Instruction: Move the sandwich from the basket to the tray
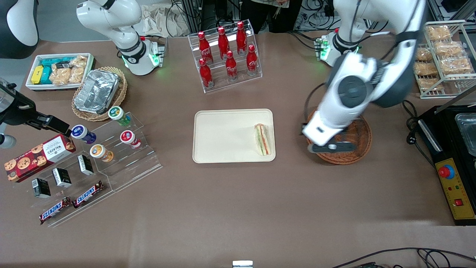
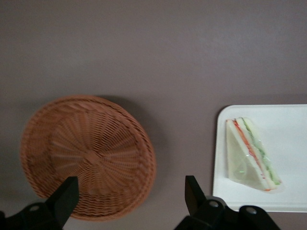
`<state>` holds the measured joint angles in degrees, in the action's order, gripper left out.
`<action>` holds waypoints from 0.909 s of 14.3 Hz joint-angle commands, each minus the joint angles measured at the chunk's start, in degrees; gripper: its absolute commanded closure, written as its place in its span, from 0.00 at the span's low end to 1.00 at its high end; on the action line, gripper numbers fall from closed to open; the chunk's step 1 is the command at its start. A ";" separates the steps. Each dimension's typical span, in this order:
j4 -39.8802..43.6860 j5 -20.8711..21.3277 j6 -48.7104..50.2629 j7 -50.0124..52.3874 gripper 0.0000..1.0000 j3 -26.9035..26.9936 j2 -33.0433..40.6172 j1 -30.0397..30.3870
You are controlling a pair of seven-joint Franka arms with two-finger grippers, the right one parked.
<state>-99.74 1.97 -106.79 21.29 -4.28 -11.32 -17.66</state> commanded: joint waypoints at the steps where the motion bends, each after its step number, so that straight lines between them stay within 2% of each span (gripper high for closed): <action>1: -0.72 -0.03 2.19 -6.86 0.01 -0.64 4.55 4.90; 4: -0.72 1.20 3.25 -10.20 0.01 -0.47 6.66 7.38; 6: -0.63 4.51 4.04 -11.01 0.01 0.67 7.36 7.38; 7: -0.63 4.62 5.53 -11.18 0.01 0.67 8.24 7.47; 9: 0.24 4.19 8.34 -12.23 0.01 0.67 8.51 9.12; 11: 3.22 1.04 11.68 -12.59 0.01 0.85 9.21 10.01; 13: 4.99 -0.64 14.31 -15.38 0.01 3.73 9.39 9.93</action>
<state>-97.07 3.58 -95.93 9.29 -2.41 -2.68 -8.34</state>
